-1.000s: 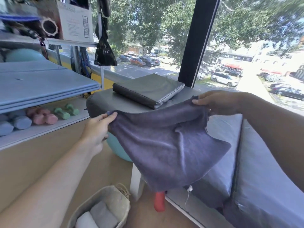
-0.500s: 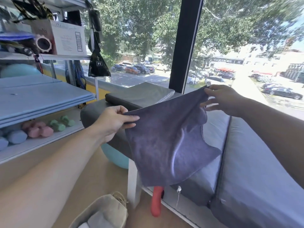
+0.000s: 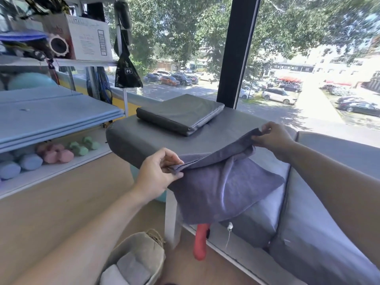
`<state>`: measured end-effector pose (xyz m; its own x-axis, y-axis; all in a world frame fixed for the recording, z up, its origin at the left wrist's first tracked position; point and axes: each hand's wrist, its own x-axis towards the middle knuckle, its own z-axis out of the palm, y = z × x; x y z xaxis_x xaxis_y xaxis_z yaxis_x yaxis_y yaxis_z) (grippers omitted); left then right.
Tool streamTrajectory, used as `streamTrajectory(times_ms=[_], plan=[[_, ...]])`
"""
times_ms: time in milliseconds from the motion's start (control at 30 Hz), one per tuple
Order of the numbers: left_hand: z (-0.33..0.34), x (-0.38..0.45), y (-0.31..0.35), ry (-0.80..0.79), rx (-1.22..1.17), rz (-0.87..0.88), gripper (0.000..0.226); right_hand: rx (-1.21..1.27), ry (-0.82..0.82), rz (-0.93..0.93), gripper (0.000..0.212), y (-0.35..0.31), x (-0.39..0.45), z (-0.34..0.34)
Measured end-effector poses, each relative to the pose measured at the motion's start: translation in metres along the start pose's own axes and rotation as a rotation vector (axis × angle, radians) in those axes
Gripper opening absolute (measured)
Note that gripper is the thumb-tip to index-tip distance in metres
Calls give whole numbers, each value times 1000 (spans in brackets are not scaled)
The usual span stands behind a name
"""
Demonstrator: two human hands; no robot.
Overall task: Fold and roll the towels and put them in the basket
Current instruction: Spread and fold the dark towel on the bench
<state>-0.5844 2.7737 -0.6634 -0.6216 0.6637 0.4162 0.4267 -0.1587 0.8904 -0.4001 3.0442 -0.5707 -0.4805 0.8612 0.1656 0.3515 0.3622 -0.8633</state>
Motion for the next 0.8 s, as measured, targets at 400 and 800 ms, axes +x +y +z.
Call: streamTrajectory(times_ms=[400, 800], plan=[[-5, 3, -12, 2, 42, 18, 32, -6, 59, -97, 25, 54, 31, 53], [-10, 13, -8, -90, 44, 50, 10, 83, 50, -125, 27, 67, 41, 55]])
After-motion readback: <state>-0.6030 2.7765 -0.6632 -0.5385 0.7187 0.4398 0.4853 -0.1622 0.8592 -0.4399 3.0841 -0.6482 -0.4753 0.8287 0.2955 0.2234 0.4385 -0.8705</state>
